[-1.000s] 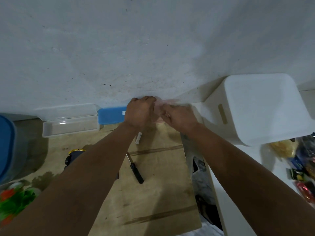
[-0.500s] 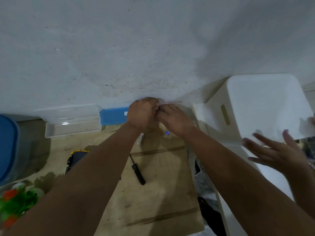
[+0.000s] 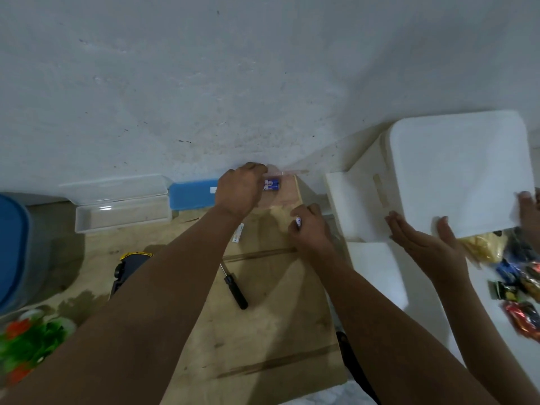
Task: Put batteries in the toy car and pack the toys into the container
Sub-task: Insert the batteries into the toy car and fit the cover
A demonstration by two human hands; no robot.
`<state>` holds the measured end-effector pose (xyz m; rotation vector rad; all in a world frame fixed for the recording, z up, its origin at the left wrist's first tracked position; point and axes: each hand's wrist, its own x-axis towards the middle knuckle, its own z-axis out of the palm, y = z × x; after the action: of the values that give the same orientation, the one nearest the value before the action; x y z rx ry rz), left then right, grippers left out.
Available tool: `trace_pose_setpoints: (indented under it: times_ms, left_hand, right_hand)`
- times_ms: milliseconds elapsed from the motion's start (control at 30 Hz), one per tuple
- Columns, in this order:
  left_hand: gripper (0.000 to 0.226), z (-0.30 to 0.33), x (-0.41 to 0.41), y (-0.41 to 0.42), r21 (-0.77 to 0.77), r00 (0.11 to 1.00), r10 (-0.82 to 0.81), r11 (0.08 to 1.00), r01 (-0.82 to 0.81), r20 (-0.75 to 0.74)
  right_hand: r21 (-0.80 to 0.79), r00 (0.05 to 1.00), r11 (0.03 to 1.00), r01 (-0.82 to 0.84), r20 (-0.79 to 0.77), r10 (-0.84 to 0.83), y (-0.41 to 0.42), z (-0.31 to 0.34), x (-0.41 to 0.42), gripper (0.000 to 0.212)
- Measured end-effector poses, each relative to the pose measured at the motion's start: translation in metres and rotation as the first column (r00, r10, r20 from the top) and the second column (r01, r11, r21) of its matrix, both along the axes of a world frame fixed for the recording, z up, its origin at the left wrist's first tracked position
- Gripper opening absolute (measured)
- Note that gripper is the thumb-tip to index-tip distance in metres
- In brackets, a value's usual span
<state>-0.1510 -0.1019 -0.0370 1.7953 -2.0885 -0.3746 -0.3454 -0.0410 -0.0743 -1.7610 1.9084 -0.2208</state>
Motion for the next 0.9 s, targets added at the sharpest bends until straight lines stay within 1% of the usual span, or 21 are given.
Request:
trace_pose_setpoints:
  times_ms: [133, 267, 333, 400, 467, 533, 600, 633, 667, 700, 767, 833, 900]
  left_hand:
    - [0.028, 0.001, 0.001, 0.001, 0.031, 1.0, -0.005, 1.0, 0.005, -0.006]
    - [0.031, 0.003, 0.004, 0.001, 0.105, 1.0, -0.014, 0.994, 0.015, -0.006]
    - [0.034, 0.007, 0.004, 0.002, 0.135, 1.0, -0.023, 0.991, 0.024, -0.009]
    - [0.041, 0.01, 0.004, 0.005, 0.142, 0.998, -0.043, 0.989, 0.048, -0.038]
    - [0.045, 0.012, 0.005, 0.007, 0.147, 0.997, -0.057, 0.987, 0.064, -0.051]
    - [0.05, 0.012, 0.006, 0.008, 0.156, 0.998, -0.047, 0.986, 0.054, -0.048]
    - [0.052, 0.012, 0.007, 0.007, 0.163, 0.997, -0.053, 0.985, 0.06, -0.048]
    - [0.048, 0.011, 0.007, 0.006, 0.165, 0.997, -0.069, 0.984, 0.073, -0.03]
    - [0.044, 0.01, 0.007, 0.005, 0.165, 0.996, -0.091, 0.982, 0.089, 0.003]
    - [0.042, 0.008, 0.007, 0.005, 0.155, 0.993, -0.112, 0.982, 0.104, 0.04]
    - [0.04, 0.003, 0.008, 0.005, 0.122, 0.985, -0.137, 0.985, 0.124, 0.107]
    - [0.039, -0.003, 0.009, 0.008, 0.09, 0.973, -0.156, 0.986, 0.142, 0.169]
    - [0.04, -0.011, 0.011, 0.013, 0.084, 0.95, -0.206, 0.978, 0.191, 0.235]
  right_hand:
    - [-0.026, 0.998, 1.0, 0.0, 0.067, 0.002, -0.002, 0.001, 0.001, 0.02]
    - [-0.175, 0.975, 0.969, -0.172, 0.108, 0.192, -0.011, 0.013, 0.012, 0.02]
    - [-0.259, 0.959, 0.934, -0.246, 0.073, 0.273, -0.026, 0.018, 0.021, 0.019]
    - [-0.324, 0.935, 0.882, -0.341, -0.017, 0.355, -0.044, 0.02, 0.028, 0.02]
    - [-0.351, 0.904, 0.835, -0.424, -0.118, 0.41, -0.055, 0.018, 0.032, 0.022]
    - [-0.401, 0.899, 0.805, -0.437, -0.161, 0.408, -0.056, 0.017, 0.032, 0.021]
    - [-0.486, 0.921, 0.786, -0.382, -0.133, 0.366, -0.051, 0.02, 0.029, 0.018]
    - [-0.512, 0.934, 0.786, -0.347, -0.114, 0.338, -0.048, 0.022, 0.027, 0.021]
    - [-0.516, 0.945, 0.794, -0.321, -0.116, 0.306, -0.045, 0.025, 0.025, 0.027]
    - [-0.495, 0.949, 0.81, -0.314, -0.152, 0.275, -0.041, 0.027, 0.022, 0.037]
    - [-0.415, 0.931, 0.842, -0.345, -0.262, 0.253, -0.037, 0.029, 0.017, 0.053]
    - [-0.32, 0.9, 0.859, -0.399, -0.315, 0.3, -0.032, 0.025, 0.012, 0.055]
    - [-0.235, 0.88, 0.869, -0.435, -0.315, 0.355, -0.027, 0.02, 0.01, 0.053]
